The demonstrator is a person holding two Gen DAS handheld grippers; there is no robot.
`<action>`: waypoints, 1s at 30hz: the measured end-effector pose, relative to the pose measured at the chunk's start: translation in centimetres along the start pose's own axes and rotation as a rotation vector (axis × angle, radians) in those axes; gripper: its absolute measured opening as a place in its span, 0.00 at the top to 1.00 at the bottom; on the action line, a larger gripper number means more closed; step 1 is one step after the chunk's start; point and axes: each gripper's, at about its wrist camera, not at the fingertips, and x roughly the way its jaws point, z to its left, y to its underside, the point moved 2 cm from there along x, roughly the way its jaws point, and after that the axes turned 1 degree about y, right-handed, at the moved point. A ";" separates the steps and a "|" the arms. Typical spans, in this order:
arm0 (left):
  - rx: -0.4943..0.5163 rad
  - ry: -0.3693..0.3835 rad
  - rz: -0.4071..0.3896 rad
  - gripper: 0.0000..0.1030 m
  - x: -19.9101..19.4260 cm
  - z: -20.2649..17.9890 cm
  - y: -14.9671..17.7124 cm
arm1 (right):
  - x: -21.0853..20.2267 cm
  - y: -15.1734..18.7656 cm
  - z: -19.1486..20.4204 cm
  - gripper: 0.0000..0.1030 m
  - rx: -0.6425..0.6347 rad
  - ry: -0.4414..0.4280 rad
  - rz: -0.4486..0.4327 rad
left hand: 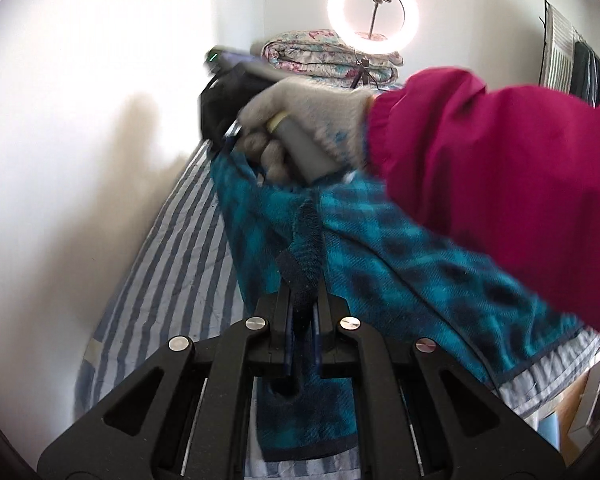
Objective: Fold large clothes
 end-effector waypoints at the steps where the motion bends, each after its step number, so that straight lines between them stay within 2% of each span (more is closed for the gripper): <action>1: 0.010 -0.007 -0.003 0.96 -0.1 0.0 0.1 | -1.5 -0.1 -0.8 0.98 0.015 -0.023 -0.040; 5: 0.052 -0.040 -0.024 0.96 -1.0 -0.1 0.5 | -6.5 1.4 -6.5 0.98 0.189 -0.092 -0.166; 8: 0.100 -0.047 -0.024 0.97 -1.2 -0.6 1.3 | -8.6 4.4 -10.6 0.98 0.269 -0.052 -0.206; 9: 0.118 -0.044 -0.019 0.97 -1.2 -0.8 1.5 | -8.9 5.7 -11.4 0.98 0.278 -0.029 -0.210; 11: 0.174 -0.028 -0.001 0.97 -1.2 -1.8 2.1 | -8.7 8.4 -12.9 0.98 0.330 -0.036 -0.193; 15: 0.264 0.014 0.043 0.96 -1.6 -3.7 3.8 | -6.0 11.9 -15.3 0.95 0.422 -0.018 -0.097; 16: 0.259 0.049 0.055 0.90 -1.9 -3.9 4.1 | -5.8 12.4 -15.3 0.92 0.422 -0.020 -0.083; 18: 0.239 0.108 0.068 0.79 -2.7 -3.8 4.4 | -6.3 13.5 -14.5 0.78 0.392 0.005 -0.074; 19: 0.231 0.123 0.065 0.69 -3.1 -3.5 4.3 | -6.8 13.8 -14.0 0.74 0.367 0.015 -0.074; 20: 0.215 0.152 0.056 0.64 -3.7 -3.1 4.3 | -7.4 14.2 -13.5 0.72 0.347 0.022 -0.071; 23: 0.120 0.196 0.051 0.64 -4.3 -1.2 3.5 | -9.5 16.0 -12.4 0.67 0.310 0.023 -0.069; 25: 0.000 0.194 0.071 0.64 -4.0 1.3 2.6 | -11.0 17.8 -11.5 0.66 0.288 0.006 -0.057; 27: -0.178 0.213 0.118 0.64 -2.6 4.9 2.2 | -12.3 20.2 -10.2 0.60 0.280 -0.025 -0.044; 29: -0.333 0.215 0.175 0.64 -0.7 7.9 2.3 | -12.7 22.8 -9.5 0.50 0.276 -0.059 -0.024; 30: -0.390 0.206 0.200 0.64 -0.1 8.9 2.7 | -12.7 24.0 -8.9 0.50 0.277 -0.076 -0.007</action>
